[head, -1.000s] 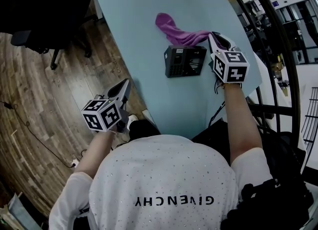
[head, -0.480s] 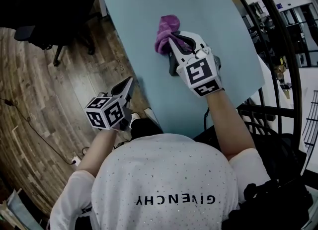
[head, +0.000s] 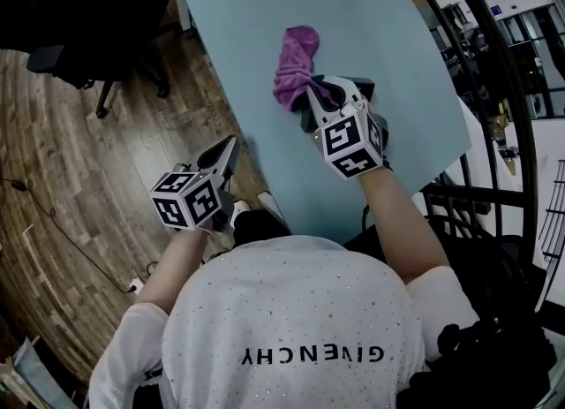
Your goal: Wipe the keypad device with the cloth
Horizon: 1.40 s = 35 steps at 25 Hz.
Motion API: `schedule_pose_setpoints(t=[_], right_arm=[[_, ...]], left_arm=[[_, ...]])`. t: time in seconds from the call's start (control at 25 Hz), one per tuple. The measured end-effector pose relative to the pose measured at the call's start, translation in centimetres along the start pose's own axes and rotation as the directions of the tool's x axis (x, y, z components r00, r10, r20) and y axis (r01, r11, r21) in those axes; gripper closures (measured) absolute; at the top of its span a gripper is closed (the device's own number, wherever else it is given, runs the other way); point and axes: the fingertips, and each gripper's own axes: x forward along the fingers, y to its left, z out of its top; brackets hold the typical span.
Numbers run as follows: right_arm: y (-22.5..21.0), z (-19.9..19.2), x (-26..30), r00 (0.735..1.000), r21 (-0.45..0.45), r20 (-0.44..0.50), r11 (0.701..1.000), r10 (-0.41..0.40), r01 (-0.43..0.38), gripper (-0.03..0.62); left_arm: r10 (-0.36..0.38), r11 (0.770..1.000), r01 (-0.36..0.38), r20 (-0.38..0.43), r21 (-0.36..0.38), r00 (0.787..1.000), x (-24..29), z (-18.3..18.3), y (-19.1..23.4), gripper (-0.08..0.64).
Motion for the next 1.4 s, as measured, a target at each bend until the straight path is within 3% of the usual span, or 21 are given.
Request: schedule_pose_setpoints(t=[1.2,1.4], right_arm=[[8.4,-5.8,-0.9,0.984,0.087,-0.081,0.984,0.161,-0.154,0.561],[9.2,-6.3,-0.9,0.981,0.141,-0.048,0.974,0.188,-0.179,0.561]], left_arm=[[0.05,0.999,-0.05,0.002,-0.008,0.999,-2.5,-2.2,-0.5,0.558],[0.102,0.995,-0.103,0.081,0.007,0.992,-3.3,-1.7,-0.6,0.558]])
